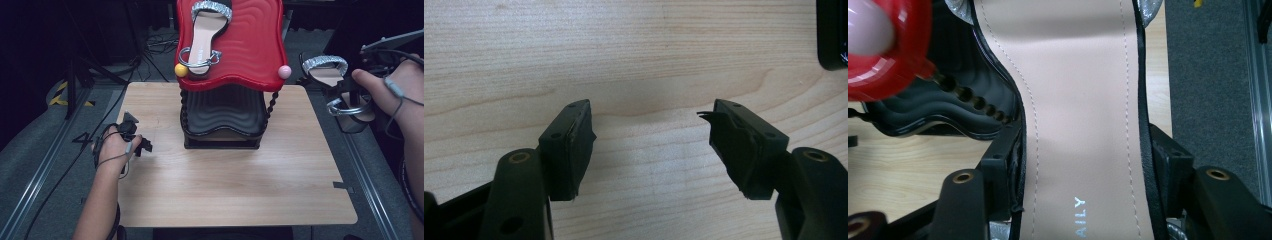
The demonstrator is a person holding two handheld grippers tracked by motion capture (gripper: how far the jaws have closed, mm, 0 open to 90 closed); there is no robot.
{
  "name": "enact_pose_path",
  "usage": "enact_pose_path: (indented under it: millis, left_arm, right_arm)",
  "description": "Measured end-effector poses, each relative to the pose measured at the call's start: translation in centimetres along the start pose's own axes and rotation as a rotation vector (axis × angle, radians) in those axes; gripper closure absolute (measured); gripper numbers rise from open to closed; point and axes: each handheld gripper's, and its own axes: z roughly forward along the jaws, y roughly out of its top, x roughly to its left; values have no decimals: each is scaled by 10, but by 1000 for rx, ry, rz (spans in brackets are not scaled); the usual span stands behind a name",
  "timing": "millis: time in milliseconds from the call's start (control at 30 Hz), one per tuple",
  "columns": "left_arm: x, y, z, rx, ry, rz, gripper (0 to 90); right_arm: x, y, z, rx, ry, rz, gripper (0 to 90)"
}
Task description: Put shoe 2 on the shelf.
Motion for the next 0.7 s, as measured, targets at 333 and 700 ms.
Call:
enact_pose_path:
  millis: [333,700]
  left_arm:
    - [5,-5,-3,-7,1,-12,347]
    - [7,-10,-5,-10,4,-15,347]
  right_arm:
    - [15,19,-20,-35,9,-15,429]
    - [49,40,-23,-57,17,-62,430]
